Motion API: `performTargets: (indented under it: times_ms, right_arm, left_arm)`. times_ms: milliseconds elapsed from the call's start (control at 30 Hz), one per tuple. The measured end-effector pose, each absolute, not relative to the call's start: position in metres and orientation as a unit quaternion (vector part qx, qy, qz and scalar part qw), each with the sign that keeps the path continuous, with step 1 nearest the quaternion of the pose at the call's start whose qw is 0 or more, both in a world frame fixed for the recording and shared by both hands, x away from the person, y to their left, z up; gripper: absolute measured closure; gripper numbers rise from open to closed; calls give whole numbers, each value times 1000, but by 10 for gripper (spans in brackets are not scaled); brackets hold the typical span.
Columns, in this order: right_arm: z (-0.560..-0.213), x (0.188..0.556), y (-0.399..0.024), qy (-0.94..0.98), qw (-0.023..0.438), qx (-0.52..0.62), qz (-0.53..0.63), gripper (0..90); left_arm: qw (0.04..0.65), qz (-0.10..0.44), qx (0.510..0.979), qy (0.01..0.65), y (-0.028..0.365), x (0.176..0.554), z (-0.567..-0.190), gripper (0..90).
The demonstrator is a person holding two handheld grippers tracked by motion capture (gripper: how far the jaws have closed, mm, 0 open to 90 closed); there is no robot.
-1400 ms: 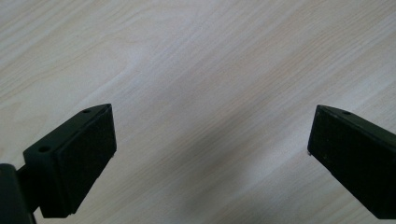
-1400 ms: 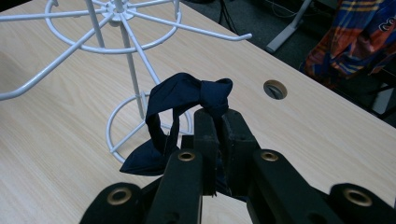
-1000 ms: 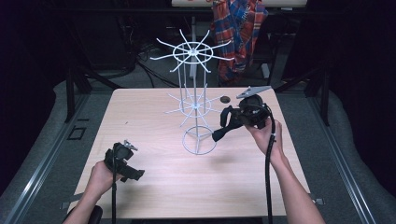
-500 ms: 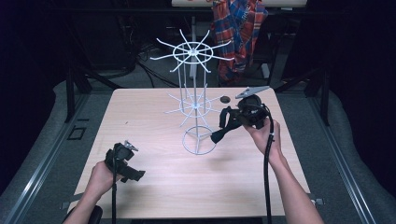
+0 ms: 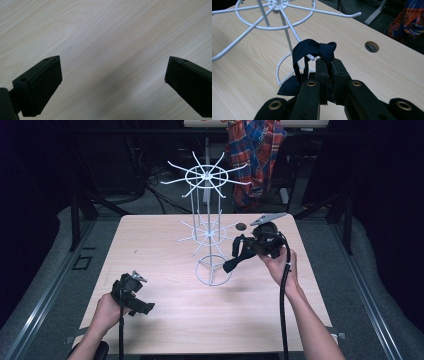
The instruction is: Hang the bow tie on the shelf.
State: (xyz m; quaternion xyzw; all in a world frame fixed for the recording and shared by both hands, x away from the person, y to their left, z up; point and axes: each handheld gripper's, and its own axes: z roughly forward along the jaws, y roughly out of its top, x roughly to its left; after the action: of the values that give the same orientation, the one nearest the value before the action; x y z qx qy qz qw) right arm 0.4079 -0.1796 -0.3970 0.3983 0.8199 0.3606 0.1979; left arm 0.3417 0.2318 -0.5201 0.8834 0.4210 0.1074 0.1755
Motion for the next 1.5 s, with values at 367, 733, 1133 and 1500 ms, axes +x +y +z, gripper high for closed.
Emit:
performTargets:
  times_ms: [367,733,1133,1500]
  right_arm:
    - [-402,413,-178,816,192,400,370,853]
    - [-409,417,-179,810,181,408,381,851]
    - [-415,419,-175,807,175,408,390,847]
    - [-418,421,-169,807,174,404,394,843]
  left_arm:
    - [175,108,881,427,236,339,-520,11]
    - [175,107,880,428,238,337,-521,10]
    - [174,107,881,427,237,337,-521,11]
    - [172,107,881,427,238,336,-520,10]
